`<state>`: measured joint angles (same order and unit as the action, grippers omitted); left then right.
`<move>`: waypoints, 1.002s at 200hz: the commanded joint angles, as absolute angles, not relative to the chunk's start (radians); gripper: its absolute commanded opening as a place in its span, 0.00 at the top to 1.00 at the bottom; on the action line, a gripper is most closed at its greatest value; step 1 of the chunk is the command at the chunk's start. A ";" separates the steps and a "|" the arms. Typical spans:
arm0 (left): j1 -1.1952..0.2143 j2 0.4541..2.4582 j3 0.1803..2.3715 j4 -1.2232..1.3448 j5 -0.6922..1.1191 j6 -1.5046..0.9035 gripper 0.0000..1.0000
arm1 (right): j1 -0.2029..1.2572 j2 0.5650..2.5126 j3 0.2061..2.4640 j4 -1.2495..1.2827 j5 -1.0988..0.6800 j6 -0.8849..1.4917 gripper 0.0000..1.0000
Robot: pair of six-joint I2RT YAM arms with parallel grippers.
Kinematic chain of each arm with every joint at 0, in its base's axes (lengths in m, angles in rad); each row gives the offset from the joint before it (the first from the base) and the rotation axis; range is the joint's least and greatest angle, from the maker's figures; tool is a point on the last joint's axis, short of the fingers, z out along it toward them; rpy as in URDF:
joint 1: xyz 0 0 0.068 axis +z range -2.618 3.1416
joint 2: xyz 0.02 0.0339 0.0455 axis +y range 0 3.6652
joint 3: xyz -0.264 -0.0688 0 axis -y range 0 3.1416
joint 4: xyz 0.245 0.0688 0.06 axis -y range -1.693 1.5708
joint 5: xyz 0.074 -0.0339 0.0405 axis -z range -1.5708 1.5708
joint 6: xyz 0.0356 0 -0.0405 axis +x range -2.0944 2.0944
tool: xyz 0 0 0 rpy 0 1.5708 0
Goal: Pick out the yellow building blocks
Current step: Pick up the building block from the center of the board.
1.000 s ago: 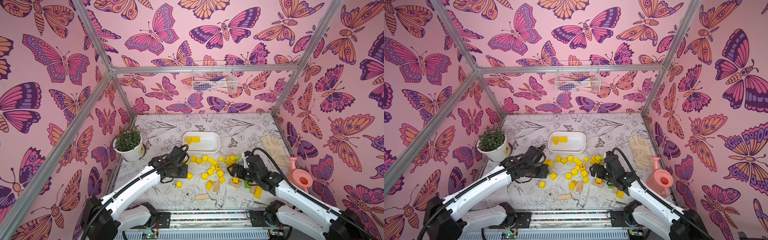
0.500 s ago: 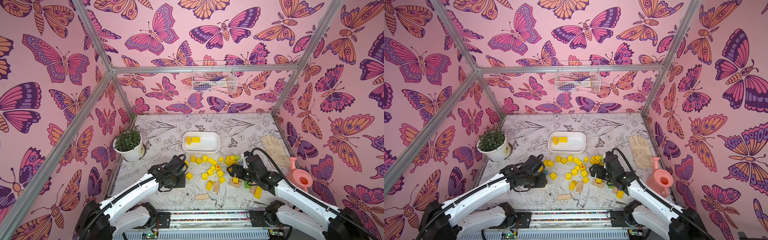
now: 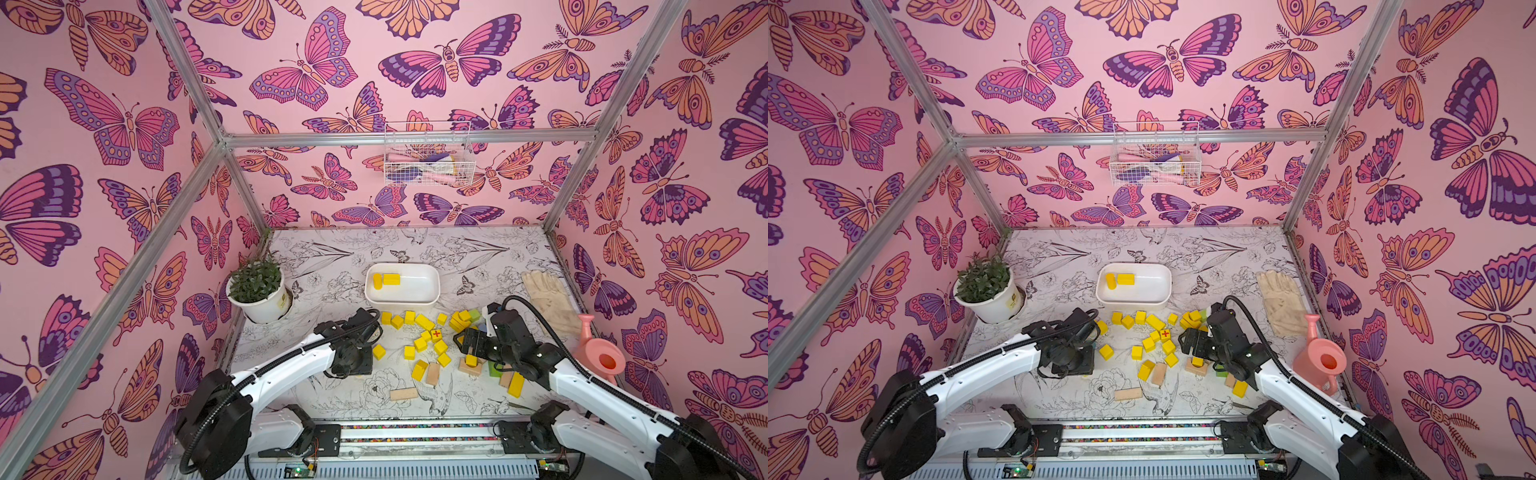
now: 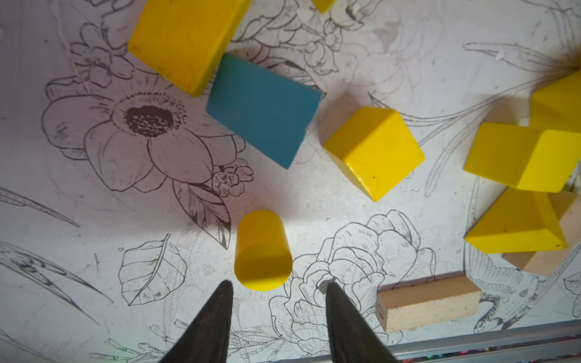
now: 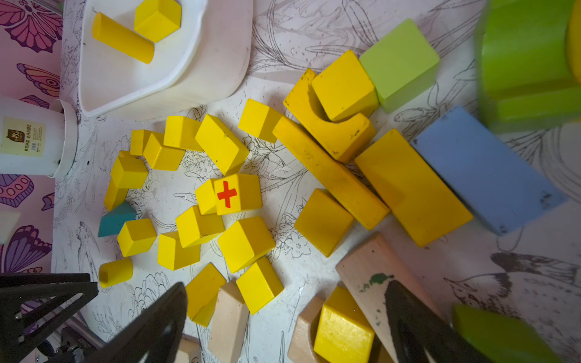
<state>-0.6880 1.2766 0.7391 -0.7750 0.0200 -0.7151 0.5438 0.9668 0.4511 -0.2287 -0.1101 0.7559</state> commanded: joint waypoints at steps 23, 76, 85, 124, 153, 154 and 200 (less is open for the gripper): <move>-0.646 1.328 0.738 -0.742 0.068 -0.687 0.54 | 0.538 0.963 0.463 -0.247 -0.113 0.755 0.02; -0.614 1.336 0.716 -0.714 0.109 -0.675 0.57 | 0.538 0.961 0.460 -0.245 -0.112 0.756 0.02; -0.613 1.341 0.716 -0.714 0.112 -0.673 0.57 | 0.538 0.960 0.460 -0.245 -0.112 0.756 0.02; -0.610 1.367 0.724 -0.712 0.117 -0.668 0.57 | 0.538 0.960 0.460 -0.245 -0.110 0.756 0.02; -0.610 1.392 0.735 -0.711 0.129 -0.659 0.57 | 0.538 0.959 0.460 -0.247 -0.110 0.756 0.02; -0.610 1.392 0.735 -0.711 0.129 -0.659 0.57 | 0.538 0.959 0.460 -0.247 -0.110 0.756 0.02; -0.610 1.398 0.738 -0.712 0.132 -0.657 0.58 | 0.538 0.953 0.459 -0.248 -0.106 0.758 0.02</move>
